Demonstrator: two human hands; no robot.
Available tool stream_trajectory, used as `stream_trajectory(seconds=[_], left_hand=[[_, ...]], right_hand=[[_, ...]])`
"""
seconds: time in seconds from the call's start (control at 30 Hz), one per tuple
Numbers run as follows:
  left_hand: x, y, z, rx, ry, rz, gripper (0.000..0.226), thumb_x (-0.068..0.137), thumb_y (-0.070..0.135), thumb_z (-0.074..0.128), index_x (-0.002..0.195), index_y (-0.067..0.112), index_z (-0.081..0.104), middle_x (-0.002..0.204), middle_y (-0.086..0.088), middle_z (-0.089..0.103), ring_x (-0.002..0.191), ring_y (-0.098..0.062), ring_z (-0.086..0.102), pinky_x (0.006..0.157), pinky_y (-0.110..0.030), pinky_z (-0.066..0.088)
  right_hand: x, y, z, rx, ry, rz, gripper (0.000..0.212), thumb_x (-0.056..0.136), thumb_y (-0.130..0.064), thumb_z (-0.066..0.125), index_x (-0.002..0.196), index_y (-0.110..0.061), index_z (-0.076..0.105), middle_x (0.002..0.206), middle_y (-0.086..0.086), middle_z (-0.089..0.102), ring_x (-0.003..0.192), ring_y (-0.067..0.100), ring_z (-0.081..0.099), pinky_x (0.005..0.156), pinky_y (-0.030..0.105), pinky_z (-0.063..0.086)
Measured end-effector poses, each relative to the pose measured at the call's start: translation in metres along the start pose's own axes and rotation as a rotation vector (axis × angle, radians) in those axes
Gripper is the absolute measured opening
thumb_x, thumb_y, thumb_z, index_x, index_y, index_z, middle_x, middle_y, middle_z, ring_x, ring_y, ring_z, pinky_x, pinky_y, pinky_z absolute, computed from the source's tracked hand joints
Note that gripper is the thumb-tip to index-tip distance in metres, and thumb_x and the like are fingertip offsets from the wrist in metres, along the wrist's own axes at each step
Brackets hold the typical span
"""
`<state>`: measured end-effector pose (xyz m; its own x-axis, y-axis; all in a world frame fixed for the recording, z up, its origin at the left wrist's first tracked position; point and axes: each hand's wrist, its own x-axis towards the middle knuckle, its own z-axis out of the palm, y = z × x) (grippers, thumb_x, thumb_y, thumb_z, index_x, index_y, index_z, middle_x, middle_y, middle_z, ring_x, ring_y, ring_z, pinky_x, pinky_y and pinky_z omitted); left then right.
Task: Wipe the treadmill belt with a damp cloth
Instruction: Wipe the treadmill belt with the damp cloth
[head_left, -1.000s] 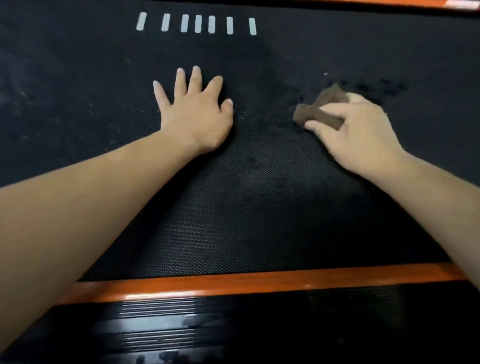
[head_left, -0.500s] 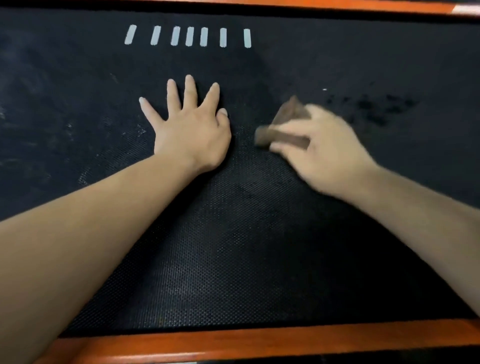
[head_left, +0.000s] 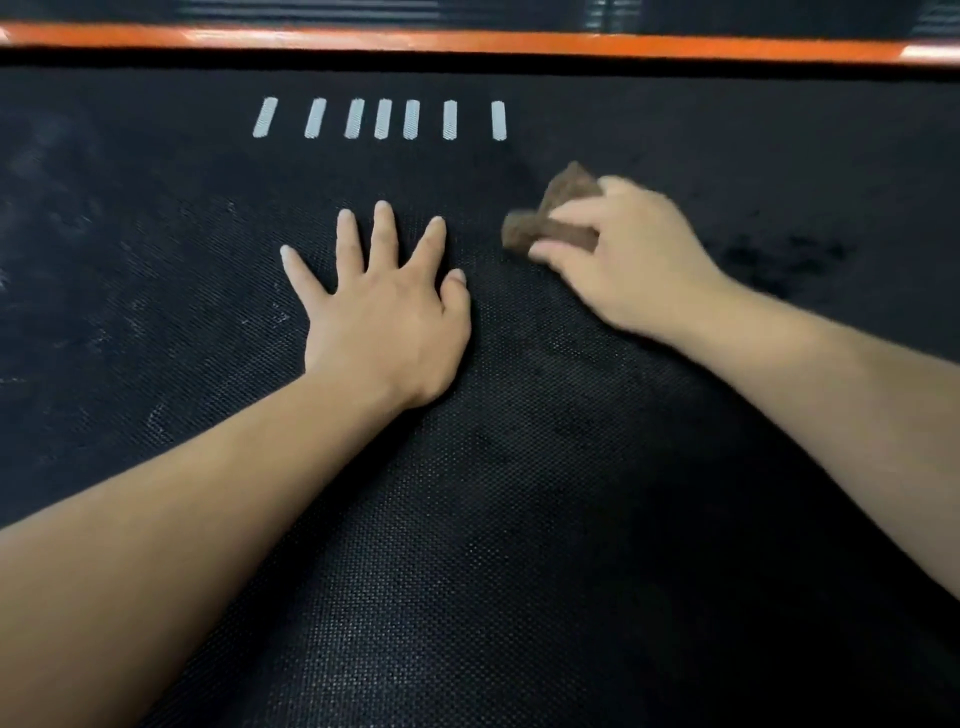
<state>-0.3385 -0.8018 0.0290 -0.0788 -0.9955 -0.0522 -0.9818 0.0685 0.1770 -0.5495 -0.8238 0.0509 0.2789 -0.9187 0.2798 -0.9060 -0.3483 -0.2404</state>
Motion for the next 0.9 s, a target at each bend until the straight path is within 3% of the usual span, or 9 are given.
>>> stream_trajectory(seconds=[0.13,0.23,0.33,0.5,0.7,0.8,0.9], left_hand=[[-0.001,0.000,-0.001,-0.009,0.009,0.003,0.061,0.104,0.056,0.013,0.163,0.039,0.012,0.173,-0.005,0.001,0.159,-0.031,-0.010,0.118,-0.072,-0.010],[-0.001,0.001,-0.002,0.000,0.012,0.002,0.062,0.103,0.056,0.013,0.162,0.039,0.012,0.173,-0.005,0.002,0.159,-0.031,-0.009,0.118,-0.072,-0.009],[0.000,0.001,-0.002,-0.005,0.008,-0.001,0.061,0.103,0.057,0.013,0.163,0.040,0.011,0.173,-0.005,0.001,0.158,-0.031,-0.010,0.118,-0.071,-0.010],[-0.001,0.001,0.000,-0.009,0.023,0.004,0.061,0.104,0.056,0.012,0.162,0.040,0.011,0.173,-0.005,0.002,0.159,-0.031,-0.009,0.119,-0.072,-0.008],[0.003,0.005,-0.003,0.050,0.038,0.022,0.065,0.101,0.055,0.010,0.162,0.033,0.017,0.170,-0.014,0.013,0.157,-0.040,0.000,0.120,-0.071,0.000],[0.007,0.007,-0.006,0.002,0.045,0.051,0.066,0.099,0.057,0.013,0.158,0.029,0.027,0.159,-0.017,0.025,0.155,-0.045,0.005,0.120,-0.071,0.003],[0.015,0.010,-0.006,-0.074,0.010,0.003,0.062,0.102,0.065,0.012,0.161,0.044,0.010,0.170,-0.009,0.005,0.157,-0.041,-0.010,0.118,-0.072,-0.008]], right_hand=[[0.060,0.037,0.003,-0.044,0.099,0.326,0.030,0.092,-0.054,0.057,0.093,-0.027,0.071,0.104,0.008,0.063,0.103,0.036,0.060,0.091,0.045,0.047],[0.046,0.003,0.020,-0.001,0.042,0.148,0.026,0.095,-0.051,0.058,0.106,-0.032,0.073,0.104,0.007,0.059,0.099,0.030,0.056,0.089,0.042,0.044],[0.040,-0.005,0.016,0.013,-0.007,-0.003,0.030,0.094,-0.053,0.057,0.105,-0.031,0.074,0.096,0.002,0.052,0.094,0.029,0.054,0.088,0.042,0.044],[0.107,0.041,0.014,-0.022,0.091,0.365,0.028,0.092,-0.052,0.060,0.092,-0.026,0.070,0.107,0.008,0.066,0.106,0.036,0.061,0.092,0.043,0.047],[0.084,0.013,0.024,0.103,-0.059,0.036,0.031,0.091,-0.054,0.058,0.096,-0.027,0.074,0.101,0.004,0.060,0.096,0.030,0.057,0.090,0.044,0.046],[0.127,0.038,0.019,0.029,0.036,0.229,0.031,0.091,-0.053,0.058,0.080,-0.024,0.065,0.089,0.001,0.059,0.094,0.033,0.060,0.087,0.043,0.046],[0.151,0.045,0.026,0.015,0.085,0.336,0.028,0.093,-0.047,0.059,0.080,-0.024,0.064,0.092,0.002,0.062,0.099,0.034,0.060,0.091,0.044,0.047]])
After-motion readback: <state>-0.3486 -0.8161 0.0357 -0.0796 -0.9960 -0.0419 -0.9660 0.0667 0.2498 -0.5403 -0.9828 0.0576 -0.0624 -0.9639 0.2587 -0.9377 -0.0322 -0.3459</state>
